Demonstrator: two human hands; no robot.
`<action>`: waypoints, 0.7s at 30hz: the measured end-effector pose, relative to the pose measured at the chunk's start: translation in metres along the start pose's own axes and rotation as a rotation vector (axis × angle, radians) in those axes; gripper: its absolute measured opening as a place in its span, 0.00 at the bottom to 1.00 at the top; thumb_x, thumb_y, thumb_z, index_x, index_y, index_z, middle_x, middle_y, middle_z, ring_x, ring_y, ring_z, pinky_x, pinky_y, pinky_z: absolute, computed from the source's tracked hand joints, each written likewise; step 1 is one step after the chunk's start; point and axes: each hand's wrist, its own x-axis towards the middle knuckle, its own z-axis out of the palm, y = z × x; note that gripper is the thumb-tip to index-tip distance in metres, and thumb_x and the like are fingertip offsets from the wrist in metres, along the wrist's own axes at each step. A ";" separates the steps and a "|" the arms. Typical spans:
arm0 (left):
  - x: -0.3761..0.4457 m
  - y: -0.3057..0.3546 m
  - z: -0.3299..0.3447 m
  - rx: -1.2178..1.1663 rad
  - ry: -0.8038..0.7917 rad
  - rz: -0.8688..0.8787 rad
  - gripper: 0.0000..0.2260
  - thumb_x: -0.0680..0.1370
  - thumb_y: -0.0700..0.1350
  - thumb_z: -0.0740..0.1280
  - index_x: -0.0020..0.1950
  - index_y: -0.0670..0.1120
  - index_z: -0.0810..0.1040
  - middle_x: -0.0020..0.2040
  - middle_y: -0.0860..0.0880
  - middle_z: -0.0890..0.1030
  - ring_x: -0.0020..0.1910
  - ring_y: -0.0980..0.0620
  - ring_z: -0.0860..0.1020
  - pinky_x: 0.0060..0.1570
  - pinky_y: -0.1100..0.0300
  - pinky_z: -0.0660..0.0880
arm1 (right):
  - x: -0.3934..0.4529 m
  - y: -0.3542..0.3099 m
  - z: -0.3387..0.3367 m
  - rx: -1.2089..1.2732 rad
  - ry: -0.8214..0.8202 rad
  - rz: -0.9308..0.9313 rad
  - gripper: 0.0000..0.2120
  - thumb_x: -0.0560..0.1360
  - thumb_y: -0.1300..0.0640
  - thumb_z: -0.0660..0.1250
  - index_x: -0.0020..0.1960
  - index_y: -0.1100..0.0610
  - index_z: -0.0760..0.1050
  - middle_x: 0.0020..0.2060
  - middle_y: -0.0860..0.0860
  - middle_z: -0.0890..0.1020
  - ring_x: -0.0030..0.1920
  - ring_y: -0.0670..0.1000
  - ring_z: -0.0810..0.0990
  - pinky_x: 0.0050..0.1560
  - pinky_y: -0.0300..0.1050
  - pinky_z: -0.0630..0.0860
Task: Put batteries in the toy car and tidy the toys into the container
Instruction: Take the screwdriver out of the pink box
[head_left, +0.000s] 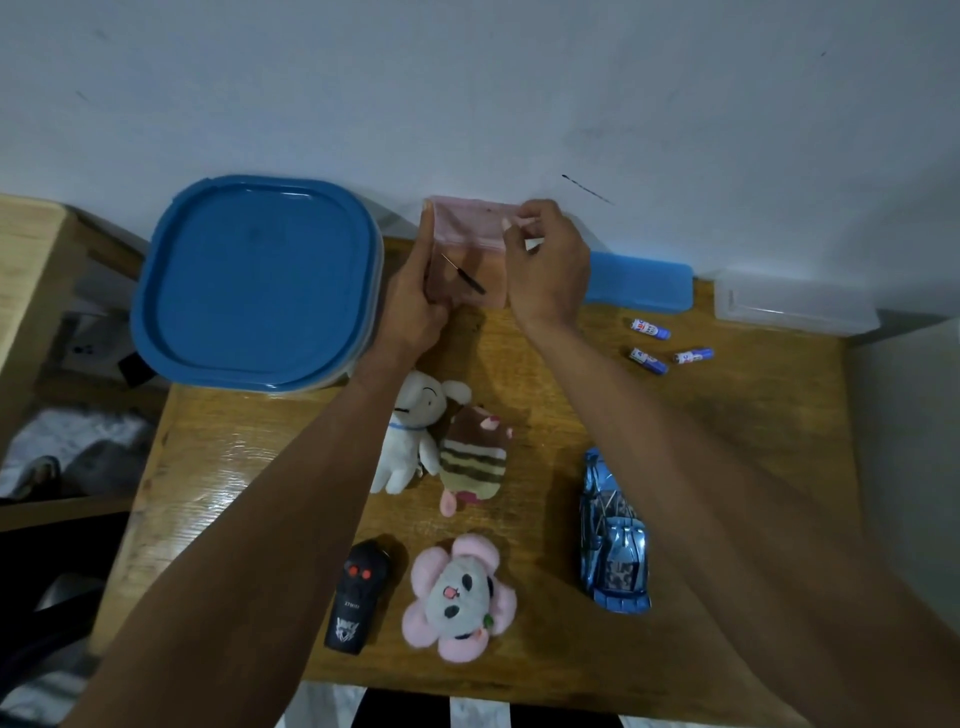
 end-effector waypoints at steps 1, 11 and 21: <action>0.000 -0.001 0.000 -0.010 -0.002 -0.004 0.45 0.73 0.27 0.66 0.83 0.47 0.47 0.51 0.35 0.81 0.46 0.38 0.80 0.42 0.52 0.79 | -0.004 0.004 -0.002 -0.005 -0.028 -0.030 0.08 0.78 0.53 0.69 0.57 0.50 0.78 0.48 0.47 0.83 0.45 0.45 0.80 0.39 0.34 0.74; 0.000 0.001 0.000 -0.102 -0.018 -0.021 0.45 0.74 0.28 0.69 0.83 0.47 0.49 0.53 0.43 0.82 0.48 0.52 0.81 0.47 0.56 0.81 | -0.017 0.013 0.008 -0.275 -0.404 -0.101 0.06 0.78 0.50 0.70 0.51 0.51 0.83 0.42 0.46 0.83 0.40 0.45 0.80 0.36 0.38 0.72; -0.002 0.004 0.000 -0.069 -0.011 -0.026 0.44 0.73 0.27 0.68 0.83 0.47 0.50 0.51 0.42 0.82 0.50 0.41 0.81 0.49 0.46 0.81 | -0.012 0.007 0.023 -0.317 -0.404 -0.023 0.05 0.78 0.52 0.70 0.47 0.51 0.83 0.40 0.46 0.81 0.41 0.47 0.80 0.38 0.41 0.76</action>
